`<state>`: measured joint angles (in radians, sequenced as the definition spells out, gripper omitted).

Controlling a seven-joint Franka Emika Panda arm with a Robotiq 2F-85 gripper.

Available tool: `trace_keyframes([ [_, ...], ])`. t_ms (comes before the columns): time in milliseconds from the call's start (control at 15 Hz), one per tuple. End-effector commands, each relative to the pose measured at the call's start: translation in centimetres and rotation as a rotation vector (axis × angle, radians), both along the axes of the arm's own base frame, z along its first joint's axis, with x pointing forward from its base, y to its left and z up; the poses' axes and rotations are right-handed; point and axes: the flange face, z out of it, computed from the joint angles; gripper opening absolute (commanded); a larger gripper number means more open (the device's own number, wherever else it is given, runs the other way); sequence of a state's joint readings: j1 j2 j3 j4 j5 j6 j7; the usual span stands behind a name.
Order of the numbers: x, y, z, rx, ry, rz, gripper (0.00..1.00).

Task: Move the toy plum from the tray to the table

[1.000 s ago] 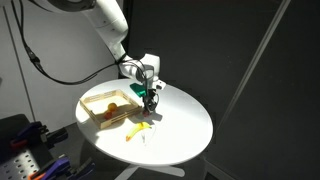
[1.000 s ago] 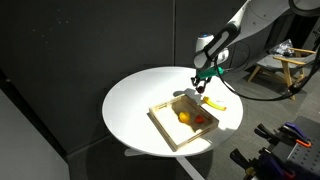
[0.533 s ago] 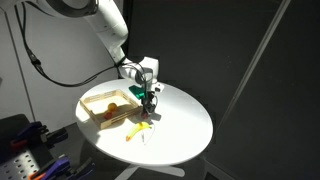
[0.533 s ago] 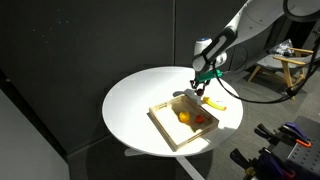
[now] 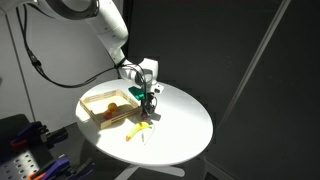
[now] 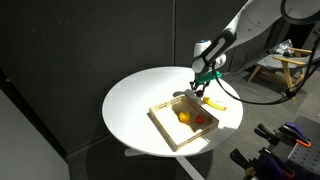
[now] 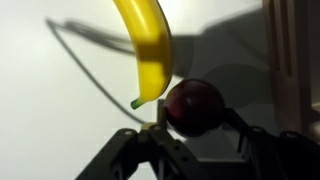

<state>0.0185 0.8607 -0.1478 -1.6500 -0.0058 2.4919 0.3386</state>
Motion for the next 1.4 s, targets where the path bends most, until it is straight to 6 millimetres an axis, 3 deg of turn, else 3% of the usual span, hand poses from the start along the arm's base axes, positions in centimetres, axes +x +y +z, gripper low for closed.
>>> trace_keyframes([
  [0,0.59,-0.07,0.00,0.009,-0.009,0.007,0.34],
  [1333,0.29,-0.20,-0.85,0.006,0.006,0.005,0.34],
])
